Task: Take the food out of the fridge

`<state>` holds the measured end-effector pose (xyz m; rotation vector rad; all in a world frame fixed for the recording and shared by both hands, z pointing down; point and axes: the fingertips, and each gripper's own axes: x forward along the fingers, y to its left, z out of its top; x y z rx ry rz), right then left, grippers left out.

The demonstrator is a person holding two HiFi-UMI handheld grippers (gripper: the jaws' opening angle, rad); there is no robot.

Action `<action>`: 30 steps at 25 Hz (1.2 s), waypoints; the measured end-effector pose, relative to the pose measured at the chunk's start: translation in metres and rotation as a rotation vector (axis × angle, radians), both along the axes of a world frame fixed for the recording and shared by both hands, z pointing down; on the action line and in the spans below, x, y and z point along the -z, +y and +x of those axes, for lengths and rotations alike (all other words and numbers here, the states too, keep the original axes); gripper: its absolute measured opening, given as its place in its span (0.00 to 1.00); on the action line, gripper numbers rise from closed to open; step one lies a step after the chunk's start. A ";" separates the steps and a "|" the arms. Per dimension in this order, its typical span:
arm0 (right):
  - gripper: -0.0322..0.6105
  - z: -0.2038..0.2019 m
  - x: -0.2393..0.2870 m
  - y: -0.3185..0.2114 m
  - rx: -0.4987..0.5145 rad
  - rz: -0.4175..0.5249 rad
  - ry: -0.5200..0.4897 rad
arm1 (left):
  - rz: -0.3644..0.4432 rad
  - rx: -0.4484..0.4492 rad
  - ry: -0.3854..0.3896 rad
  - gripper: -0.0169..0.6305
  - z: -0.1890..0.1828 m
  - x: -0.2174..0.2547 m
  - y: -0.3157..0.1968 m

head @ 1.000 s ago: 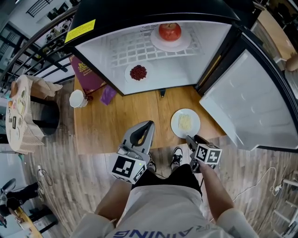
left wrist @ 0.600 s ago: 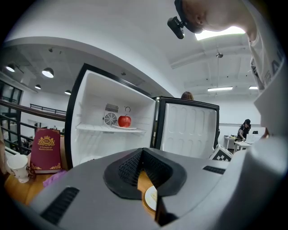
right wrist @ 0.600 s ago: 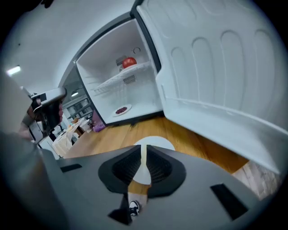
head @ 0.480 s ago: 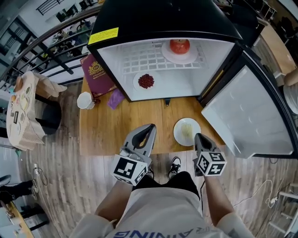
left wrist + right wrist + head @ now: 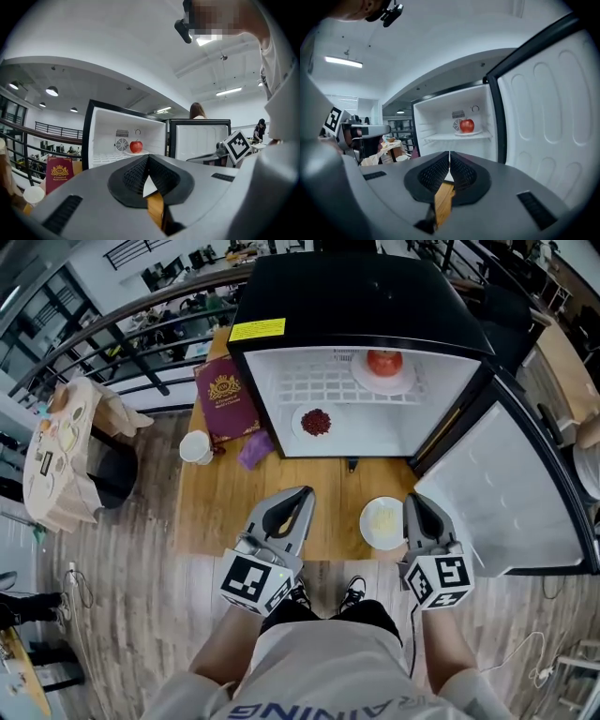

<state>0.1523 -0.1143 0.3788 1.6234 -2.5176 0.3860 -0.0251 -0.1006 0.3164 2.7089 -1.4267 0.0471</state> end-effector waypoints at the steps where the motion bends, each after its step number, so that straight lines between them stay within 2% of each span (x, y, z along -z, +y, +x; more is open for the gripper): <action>1: 0.09 -0.004 0.010 -0.002 0.010 0.022 -0.004 | 0.008 0.003 0.001 0.04 -0.001 0.004 0.001; 6: 0.09 -0.017 0.052 -0.006 0.048 0.118 -0.029 | 0.052 0.018 0.005 0.04 -0.006 0.020 0.002; 9: 0.09 -0.020 0.064 -0.007 0.059 0.142 -0.039 | 0.071 0.029 0.003 0.04 -0.009 0.026 0.003; 30: 0.09 -0.024 0.061 -0.012 0.039 0.106 -0.071 | 0.099 0.035 -0.002 0.04 -0.011 0.031 0.001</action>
